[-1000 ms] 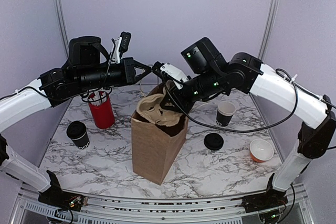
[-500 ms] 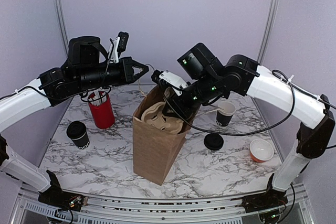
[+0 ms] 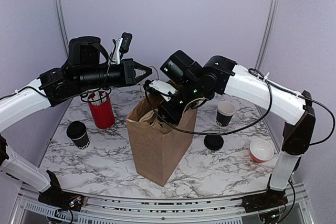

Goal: Pack the takeout coffee

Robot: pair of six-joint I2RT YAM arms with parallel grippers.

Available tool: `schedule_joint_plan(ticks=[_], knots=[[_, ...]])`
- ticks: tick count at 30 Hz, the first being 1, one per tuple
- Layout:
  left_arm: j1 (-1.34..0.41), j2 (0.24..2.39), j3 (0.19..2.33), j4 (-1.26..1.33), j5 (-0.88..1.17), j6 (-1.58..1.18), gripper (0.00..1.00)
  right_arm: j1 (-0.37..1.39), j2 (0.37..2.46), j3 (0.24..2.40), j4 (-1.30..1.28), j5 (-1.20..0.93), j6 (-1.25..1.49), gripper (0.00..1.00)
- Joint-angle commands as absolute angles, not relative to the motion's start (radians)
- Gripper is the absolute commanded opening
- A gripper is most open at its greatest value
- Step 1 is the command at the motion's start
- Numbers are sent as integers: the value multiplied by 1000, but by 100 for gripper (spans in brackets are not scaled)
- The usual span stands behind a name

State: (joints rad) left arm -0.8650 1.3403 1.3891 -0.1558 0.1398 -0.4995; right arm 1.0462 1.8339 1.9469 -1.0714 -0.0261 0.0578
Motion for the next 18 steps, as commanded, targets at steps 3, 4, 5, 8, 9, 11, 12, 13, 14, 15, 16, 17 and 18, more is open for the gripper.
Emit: schedule_joint_plan(ticks=[3, 4, 5, 8, 9, 11, 12, 13, 14, 15, 16, 17, 18], knots=[[-867, 1310, 1373, -138, 132, -477, 0, 1055, 1848, 2010, -1120, 1, 81, 25], [-867, 1310, 1371, -138, 130, -478, 0, 1055, 1849, 2012, -1124, 3, 84, 25], [-867, 1310, 1371, -139, 126, -479, 0, 1055, 1852, 2018, -1132, 7, 88, 25], [-867, 1310, 1370, -141, 114, -479, 0, 1055, 1859, 2037, -1153, 20, 98, 25], [-867, 1310, 1370, -141, 112, -479, 0, 1055, 1862, 2042, -1160, 23, 100, 25], [-866, 1311, 1371, -142, 113, -480, 0, 1055, 1863, 2045, -1168, 23, 103, 25], [-867, 1312, 1370, -141, 115, -480, 0, 1055, 1864, 2044, -1170, 23, 103, 25], [-867, 1312, 1370, -142, 118, -480, 0, 1055, 1866, 2043, -1171, 23, 104, 25], [-867, 1313, 1371, -141, 120, -480, 0, 1055, 1869, 2043, -1173, 23, 103, 25], [-867, 1314, 1372, -141, 123, -480, 0, 1056, 1871, 2043, -1174, 22, 103, 25], [-867, 1314, 1371, -141, 124, -479, 0, 1055, 1874, 2043, -1176, 23, 103, 25], [-867, 1314, 1372, -141, 126, -480, 0, 1055, 1877, 2045, -1178, 23, 102, 26], [-868, 1314, 1370, -142, 125, -479, 0, 1055, 1880, 2046, -1180, 23, 101, 26]])
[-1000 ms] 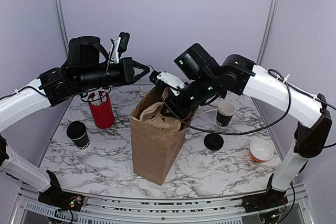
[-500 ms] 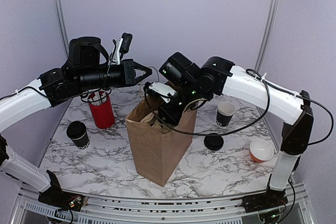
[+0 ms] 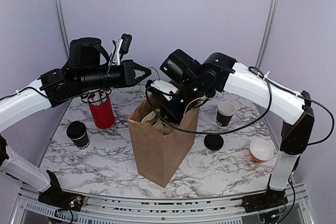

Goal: Pack the takeout coffee

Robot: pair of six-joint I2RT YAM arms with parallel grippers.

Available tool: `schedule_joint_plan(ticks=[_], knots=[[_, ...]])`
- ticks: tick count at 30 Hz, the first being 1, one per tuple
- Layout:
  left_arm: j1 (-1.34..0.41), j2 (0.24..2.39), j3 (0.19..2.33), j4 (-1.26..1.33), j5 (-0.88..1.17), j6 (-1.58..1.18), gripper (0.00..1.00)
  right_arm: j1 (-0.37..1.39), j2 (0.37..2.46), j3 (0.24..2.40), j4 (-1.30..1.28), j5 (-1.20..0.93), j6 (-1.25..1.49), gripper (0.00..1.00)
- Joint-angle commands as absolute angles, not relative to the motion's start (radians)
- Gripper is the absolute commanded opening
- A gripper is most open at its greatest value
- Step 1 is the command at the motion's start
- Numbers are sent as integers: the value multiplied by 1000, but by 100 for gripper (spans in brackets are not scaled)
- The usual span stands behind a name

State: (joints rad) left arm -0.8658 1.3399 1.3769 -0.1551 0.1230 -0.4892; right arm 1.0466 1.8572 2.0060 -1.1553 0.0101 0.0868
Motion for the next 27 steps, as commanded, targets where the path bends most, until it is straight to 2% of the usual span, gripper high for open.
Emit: schedule_joint_plan(ticks=[1, 22, 25, 27], knots=[[-867, 1312, 1370, -141, 125, -478, 0, 1055, 1883, 2048, -1182, 23, 100, 26], [-867, 1317, 1367, -141, 140, -477, 0, 1061, 1921, 2081, -1205, 32, 100, 29], [-867, 1318, 1368, -140, 144, -478, 0, 1062, 1921, 2083, -1206, 34, 101, 32], [-867, 1319, 1367, -141, 144, -479, 0, 1062, 1921, 2088, -1206, 37, 101, 40]])
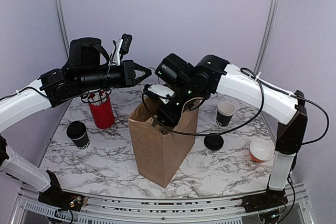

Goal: Pack the takeout coffee

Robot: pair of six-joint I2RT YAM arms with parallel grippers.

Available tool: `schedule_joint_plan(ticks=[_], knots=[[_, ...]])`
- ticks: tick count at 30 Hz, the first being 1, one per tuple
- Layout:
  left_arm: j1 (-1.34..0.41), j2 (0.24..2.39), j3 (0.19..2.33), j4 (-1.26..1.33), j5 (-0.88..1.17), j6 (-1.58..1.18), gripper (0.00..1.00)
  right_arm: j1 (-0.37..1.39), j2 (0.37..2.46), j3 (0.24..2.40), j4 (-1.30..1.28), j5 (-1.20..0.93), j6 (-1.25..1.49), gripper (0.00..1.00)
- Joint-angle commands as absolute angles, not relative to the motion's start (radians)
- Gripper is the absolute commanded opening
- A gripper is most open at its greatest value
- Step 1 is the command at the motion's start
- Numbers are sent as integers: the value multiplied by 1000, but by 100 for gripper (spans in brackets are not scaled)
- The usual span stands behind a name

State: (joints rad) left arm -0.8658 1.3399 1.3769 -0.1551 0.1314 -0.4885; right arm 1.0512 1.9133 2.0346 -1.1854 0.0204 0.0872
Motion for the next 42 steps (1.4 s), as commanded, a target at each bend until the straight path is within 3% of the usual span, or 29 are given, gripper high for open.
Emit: schedule_joint_plan(ticks=[1, 4, 6, 19, 31, 42], knots=[[-867, 1319, 1367, -140, 144, -479, 0, 1062, 1920, 2092, -1207, 41, 101, 45], [-866, 1318, 1366, -138, 142, -478, 0, 1064, 1917, 2105, -1204, 44, 101, 57], [-867, 1318, 1364, -139, 142, -479, 0, 1065, 1917, 2111, -1203, 47, 100, 60], [-867, 1316, 1360, -138, 130, -480, 0, 1067, 1904, 2130, -1198, 58, 101, 62], [-861, 1310, 1347, -167, -7, -507, 0, 1080, 1837, 2085, -1141, 64, 98, 67], [-858, 1330, 1362, -164, 53, -514, 0, 1081, 1741, 1985, -985, 87, 113, 75]])
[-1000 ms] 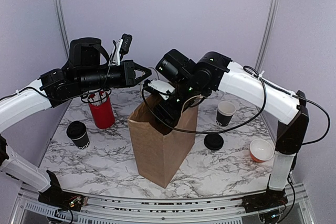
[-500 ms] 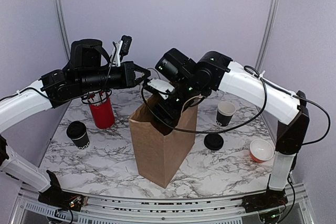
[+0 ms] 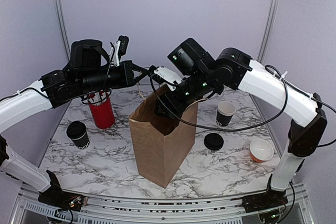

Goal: Pack the takeout coffee

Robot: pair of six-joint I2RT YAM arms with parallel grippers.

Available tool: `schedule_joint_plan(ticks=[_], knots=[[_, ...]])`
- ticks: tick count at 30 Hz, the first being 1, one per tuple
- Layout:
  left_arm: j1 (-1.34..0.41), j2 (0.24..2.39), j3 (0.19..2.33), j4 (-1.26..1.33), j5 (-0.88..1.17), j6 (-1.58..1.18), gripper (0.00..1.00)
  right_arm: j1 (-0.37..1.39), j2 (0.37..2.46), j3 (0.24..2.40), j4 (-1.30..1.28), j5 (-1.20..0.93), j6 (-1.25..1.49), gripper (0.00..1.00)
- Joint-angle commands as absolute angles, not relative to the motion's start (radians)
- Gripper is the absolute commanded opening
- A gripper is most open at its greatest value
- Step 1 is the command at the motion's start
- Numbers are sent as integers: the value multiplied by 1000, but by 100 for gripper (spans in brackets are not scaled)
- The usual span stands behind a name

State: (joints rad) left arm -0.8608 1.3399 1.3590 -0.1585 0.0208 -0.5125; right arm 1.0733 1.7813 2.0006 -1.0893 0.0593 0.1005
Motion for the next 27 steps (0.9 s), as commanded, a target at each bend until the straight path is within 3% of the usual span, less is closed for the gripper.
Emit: schedule_joint_plan(ticks=[1, 19, 23, 27], knots=[[-858, 1333, 1363, -163, 61, -514, 0, 1081, 1736, 1982, -967, 96, 115, 76], [-858, 1349, 1379, -162, 99, -513, 4, 995, 1562, 1894, -651, 252, 165, 89], [-858, 1343, 1384, -163, 103, -510, 10, 969, 1519, 1849, -606, 284, 194, 90], [-857, 1333, 1391, -166, 108, -506, 24, 947, 1456, 1788, -554, 306, 214, 91]])
